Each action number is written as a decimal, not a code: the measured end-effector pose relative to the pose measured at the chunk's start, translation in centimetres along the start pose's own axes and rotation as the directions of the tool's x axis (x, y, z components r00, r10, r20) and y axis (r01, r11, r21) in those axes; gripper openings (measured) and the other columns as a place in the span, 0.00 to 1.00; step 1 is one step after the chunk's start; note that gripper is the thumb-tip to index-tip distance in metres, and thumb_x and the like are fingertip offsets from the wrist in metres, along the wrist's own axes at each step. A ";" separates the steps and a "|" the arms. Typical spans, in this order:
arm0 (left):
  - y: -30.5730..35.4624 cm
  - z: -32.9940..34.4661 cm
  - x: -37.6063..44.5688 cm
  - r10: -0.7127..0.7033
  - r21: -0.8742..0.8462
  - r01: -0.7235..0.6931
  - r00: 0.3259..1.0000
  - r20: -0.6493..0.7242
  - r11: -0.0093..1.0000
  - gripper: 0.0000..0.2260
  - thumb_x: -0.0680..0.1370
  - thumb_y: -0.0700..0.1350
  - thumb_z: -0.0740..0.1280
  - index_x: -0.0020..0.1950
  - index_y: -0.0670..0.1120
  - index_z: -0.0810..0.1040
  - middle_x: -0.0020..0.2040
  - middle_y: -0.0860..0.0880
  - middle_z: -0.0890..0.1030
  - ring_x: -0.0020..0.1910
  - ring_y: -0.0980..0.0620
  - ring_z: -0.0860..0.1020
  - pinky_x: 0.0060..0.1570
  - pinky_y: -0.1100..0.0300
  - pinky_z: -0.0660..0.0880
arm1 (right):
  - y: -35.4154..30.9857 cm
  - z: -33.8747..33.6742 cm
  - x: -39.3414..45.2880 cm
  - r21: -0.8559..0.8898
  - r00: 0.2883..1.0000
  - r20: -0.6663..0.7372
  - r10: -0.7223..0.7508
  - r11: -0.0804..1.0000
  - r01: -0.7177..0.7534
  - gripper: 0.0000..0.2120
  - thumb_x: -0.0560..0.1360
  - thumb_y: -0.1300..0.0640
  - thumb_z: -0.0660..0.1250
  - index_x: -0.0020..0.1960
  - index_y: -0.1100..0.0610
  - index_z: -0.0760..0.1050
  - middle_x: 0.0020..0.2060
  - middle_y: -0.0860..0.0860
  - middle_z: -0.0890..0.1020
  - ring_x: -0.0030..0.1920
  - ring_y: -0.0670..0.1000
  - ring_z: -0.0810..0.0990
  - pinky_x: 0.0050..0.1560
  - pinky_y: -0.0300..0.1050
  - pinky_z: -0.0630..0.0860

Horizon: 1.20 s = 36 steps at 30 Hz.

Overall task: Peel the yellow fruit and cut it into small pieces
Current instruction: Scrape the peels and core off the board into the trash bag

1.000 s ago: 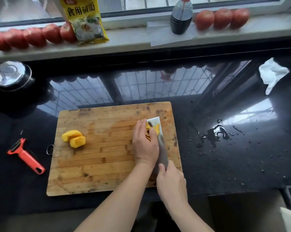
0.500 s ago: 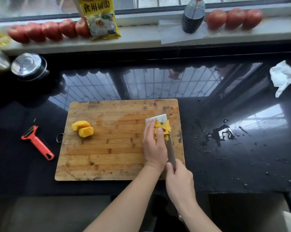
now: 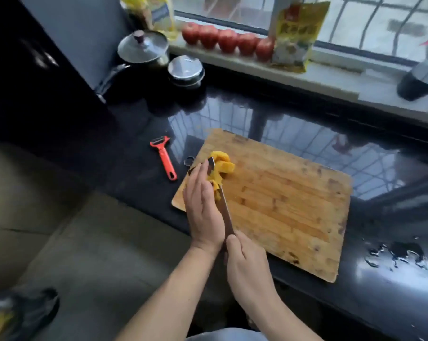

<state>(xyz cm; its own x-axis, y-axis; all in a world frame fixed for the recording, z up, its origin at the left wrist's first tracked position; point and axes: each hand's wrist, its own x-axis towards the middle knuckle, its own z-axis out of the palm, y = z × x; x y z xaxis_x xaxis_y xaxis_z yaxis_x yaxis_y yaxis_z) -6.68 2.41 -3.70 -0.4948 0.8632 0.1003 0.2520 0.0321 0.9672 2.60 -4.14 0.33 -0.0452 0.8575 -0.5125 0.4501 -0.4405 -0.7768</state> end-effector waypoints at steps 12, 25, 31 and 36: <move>-8.3 -38.6 5.3 0.073 0.284 0.093 0.850 -0.521 0.954 0.13 0.80 0.48 0.70 0.62 0.45 0.83 0.65 0.48 0.79 0.65 0.53 0.74 0.66 0.66 0.69 | -12.7 32.9 -8.7 -0.158 0.902 0.385 -0.196 0.949 0.274 0.16 0.80 0.54 0.56 0.35 0.57 0.69 0.27 0.51 0.76 0.35 0.61 0.77 0.40 0.61 0.77; -27.3 -67.8 7.9 -0.016 0.348 0.385 0.689 -0.725 0.855 0.14 0.80 0.54 0.66 0.47 0.43 0.78 0.51 0.45 0.78 0.53 0.46 0.77 0.55 0.73 0.67 | -16.0 66.5 -7.0 -0.243 0.661 0.750 -0.002 0.929 0.279 0.21 0.80 0.53 0.52 0.36 0.62 0.74 0.25 0.58 0.77 0.25 0.56 0.75 0.27 0.51 0.71; -42.0 -76.7 6.2 -0.087 0.356 0.510 0.656 -0.749 0.783 0.09 0.80 0.46 0.68 0.42 0.43 0.76 0.45 0.47 0.74 0.46 0.46 0.74 0.48 0.53 0.71 | -10.6 81.6 -4.2 -0.283 0.613 0.778 0.135 0.947 0.151 0.18 0.81 0.55 0.52 0.38 0.61 0.73 0.28 0.58 0.74 0.24 0.53 0.70 0.24 0.45 0.67; -53.0 -82.3 4.3 -0.142 0.356 0.548 0.669 -0.730 0.757 0.09 0.77 0.42 0.70 0.39 0.43 0.73 0.42 0.48 0.74 0.43 0.49 0.71 0.45 0.56 0.68 | -4.1 92.2 -3.0 -0.341 0.627 0.750 0.210 0.936 0.093 0.18 0.80 0.56 0.53 0.43 0.66 0.75 0.30 0.59 0.75 0.24 0.54 0.71 0.25 0.47 0.69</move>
<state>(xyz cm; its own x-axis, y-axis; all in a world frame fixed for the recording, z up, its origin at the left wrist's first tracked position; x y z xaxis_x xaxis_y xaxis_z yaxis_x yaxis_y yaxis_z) -90.62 -37.03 -35.36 -0.9735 0.2053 0.1006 0.2155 0.6770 0.7038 -81.30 -29.38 -28.74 -0.6024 0.2458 -0.7594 0.7206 -0.2416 -0.6499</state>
